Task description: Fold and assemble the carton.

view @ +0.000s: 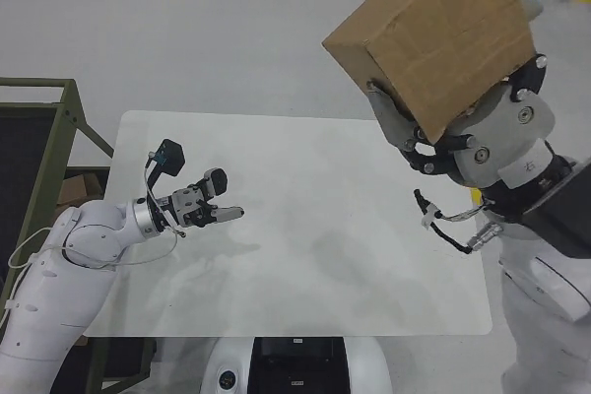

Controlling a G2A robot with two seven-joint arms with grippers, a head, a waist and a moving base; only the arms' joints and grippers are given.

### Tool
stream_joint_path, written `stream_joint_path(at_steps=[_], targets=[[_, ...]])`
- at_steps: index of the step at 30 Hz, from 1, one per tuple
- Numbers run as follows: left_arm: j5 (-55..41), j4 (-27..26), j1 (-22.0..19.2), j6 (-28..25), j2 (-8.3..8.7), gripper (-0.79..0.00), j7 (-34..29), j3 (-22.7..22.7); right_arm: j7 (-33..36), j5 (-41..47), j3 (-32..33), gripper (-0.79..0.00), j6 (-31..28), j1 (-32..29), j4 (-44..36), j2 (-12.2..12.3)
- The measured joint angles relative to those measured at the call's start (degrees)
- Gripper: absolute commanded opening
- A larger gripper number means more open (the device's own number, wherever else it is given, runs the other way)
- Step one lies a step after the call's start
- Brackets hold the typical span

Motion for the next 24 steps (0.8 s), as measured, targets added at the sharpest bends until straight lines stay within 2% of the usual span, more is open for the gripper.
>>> stream_joint_path(at_steps=[5,9,13,18,24], targets=[[0.0,0.0,0.0,0.0,0.0,0.0,0.0,0.0,-3.58,-17.8,-4.6,-0.785,4.25,0.51,0.01,-0.12],[0.0,0.0,0.0,0.0,0.0,0.0,0.0,0.0,-4.81,-33.5,-9.47,-0.785,10.35,0.18,0.01,-0.38],[0.0,0.0,0.0,0.0,0.0,0.0,0.0,0.0,-5.25,-44.42,-14.09,-0.785,15.86,-0.64,0.01,-0.82],[0.0,0.0,0.0,0.0,0.0,0.0,0.0,0.0,-4.74,-49.53,-17.41,-0.785,19.09,-1.36,0.01,-1.42],[0.0,0.0,0.0,0.0,0.0,0.0,0.0,0.0,-3.99,-47.63,-17.82,-0.785,20.32,-1.82,0.01,-2.07]])
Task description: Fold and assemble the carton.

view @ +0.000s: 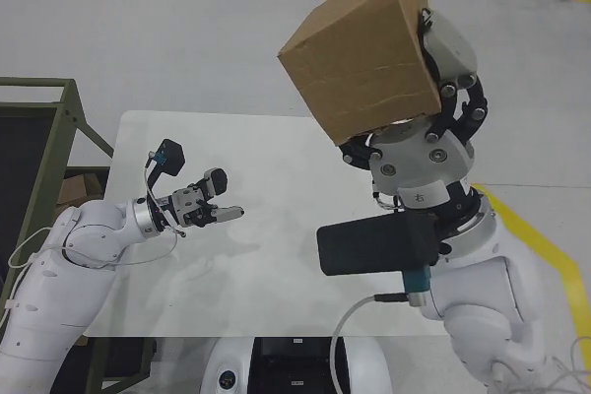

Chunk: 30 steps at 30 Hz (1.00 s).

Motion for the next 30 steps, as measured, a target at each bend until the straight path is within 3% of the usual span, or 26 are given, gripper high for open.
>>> stream_joint_path(at_steps=[7,11,16,21,30], targets=[[0.0,0.0,0.0,0.0,0.0,0.0,0.0,0.0,-3.98,11.1,2.98,-0.785,1.24,-1.54,0.0,-0.53],[0.0,0.0,0.0,0.0,0.0,0.0,0.0,0.0,-8.77,21.04,6.04,-0.785,-0.98,-3.41,0.0,-0.56],[0.0,0.0,0.0,0.0,0.0,0.0,0.0,0.0,-15.74,39.38,12.07,-0.785,-10.64,-6.85,0.0,-0.15],[0.0,0.0,0.0,0.0,0.0,0.0,0.0,0.0,-17.11,55.44,18.72,-0.785,-20.67,-10.04,0.0,0.44],[0.0,0.0,0.0,0.0,0.0,0.0,0.0,0.0,-13.93,66.15,23.27,-0.785,-27.15,-11.21,0.0,0.95]])
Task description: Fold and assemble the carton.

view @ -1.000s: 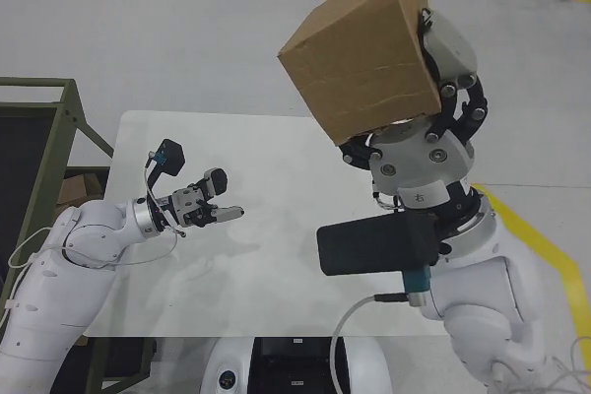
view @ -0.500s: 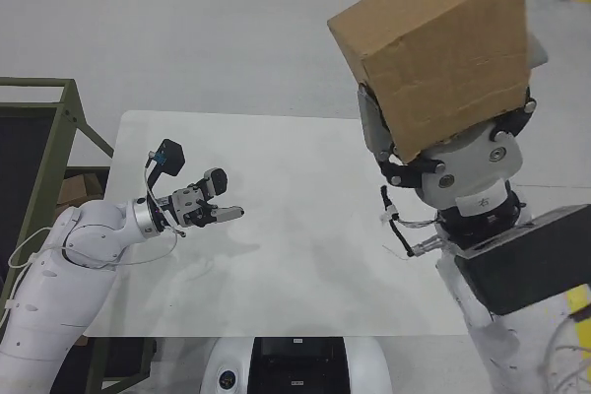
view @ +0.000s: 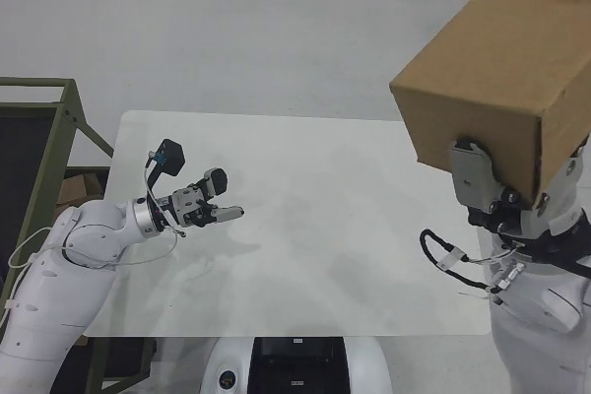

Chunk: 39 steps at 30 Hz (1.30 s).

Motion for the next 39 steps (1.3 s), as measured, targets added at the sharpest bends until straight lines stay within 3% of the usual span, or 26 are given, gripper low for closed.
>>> stream_joint_path(at_steps=[7,17,28,39], targets=[[0.0,0.0,0.0,0.0,0.0,0.0,0.0,0.0,2.82,2.17,0.71,-0.785,-0.95,0.5,0.0,0.18],[0.0,0.0,0.0,0.0,0.0,0.0,0.0,0.0,5.68,-2.28,-0.02,-0.785,0.05,0.34,0.0,0.34],[0.0,0.0,0.0,0.0,0.0,0.0,0.0,0.0,9.78,-17.75,-3.32,-0.785,3.12,-9.61,0.57,0.82],[0.0,0.0,0.0,0.0,0.0,0.0,0.0,0.0,7.27,-22.91,-11.04,-0.785,4.53,-15.0,13.65,0.63]])
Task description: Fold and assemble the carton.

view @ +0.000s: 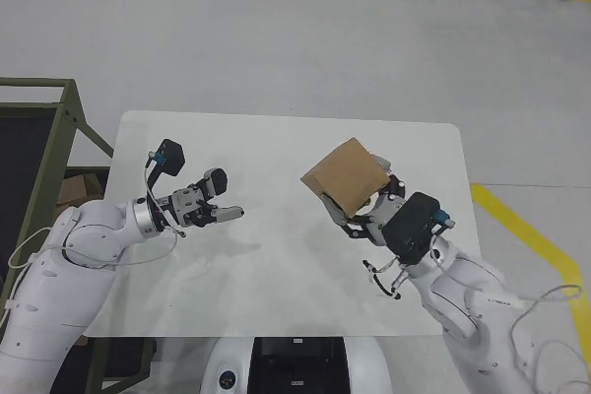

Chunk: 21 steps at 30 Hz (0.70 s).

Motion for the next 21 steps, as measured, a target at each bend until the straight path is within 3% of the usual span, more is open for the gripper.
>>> stream_joint_path(at_steps=[12,17,21], targets=[[0.0,0.0,0.0,0.0,0.0,0.0,0.0,0.0,-3.38,-0.87,-9.49,-0.785,3.88,4.3,20.34,-1.54],[0.0,0.0,0.0,0.0,0.0,0.0,0.0,0.0,-3.07,-0.68,-12.06,-0.785,8.39,5.45,24.45,-2.33],[0.0,0.0,0.0,0.0,0.0,0.0,0.0,0.0,-2.79,-0.84,-12.23,-0.785,8.68,5.55,24.46,-2.37]])
